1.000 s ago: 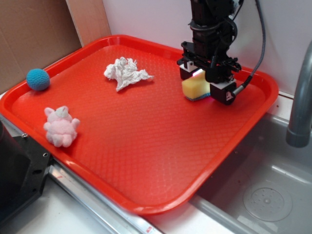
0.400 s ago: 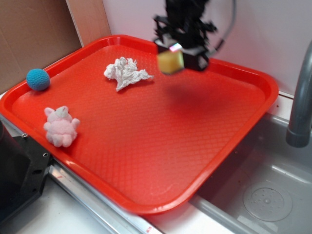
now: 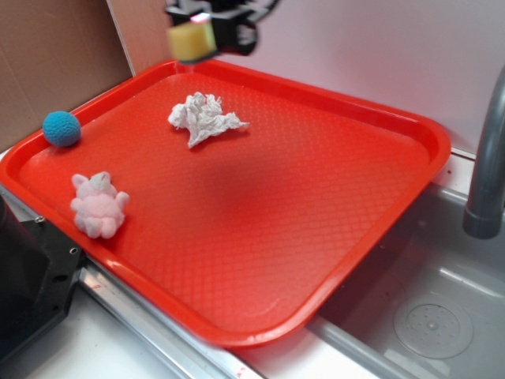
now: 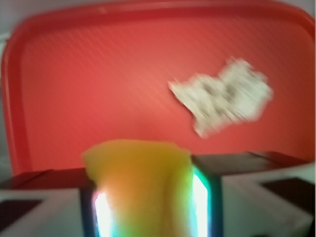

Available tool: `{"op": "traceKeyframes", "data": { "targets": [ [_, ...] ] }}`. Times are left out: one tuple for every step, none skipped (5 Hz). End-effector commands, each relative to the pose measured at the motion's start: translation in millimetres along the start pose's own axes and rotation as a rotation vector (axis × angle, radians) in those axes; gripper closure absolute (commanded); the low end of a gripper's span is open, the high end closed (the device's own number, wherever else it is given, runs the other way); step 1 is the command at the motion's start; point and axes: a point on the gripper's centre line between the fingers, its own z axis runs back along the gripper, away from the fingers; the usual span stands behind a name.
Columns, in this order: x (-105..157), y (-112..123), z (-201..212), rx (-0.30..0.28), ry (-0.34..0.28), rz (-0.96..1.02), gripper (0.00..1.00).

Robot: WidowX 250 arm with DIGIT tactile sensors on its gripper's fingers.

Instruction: Grab the green sponge.

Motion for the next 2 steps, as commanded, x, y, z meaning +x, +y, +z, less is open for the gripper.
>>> {"op": "traceKeyframes", "data": {
  "targets": [
    [-48.9,12.0,27.1,0.039,-0.048,0.055,1.00],
    [-54.9,8.0,19.8,0.135,-0.085,0.021,1.00]
  ]
}}
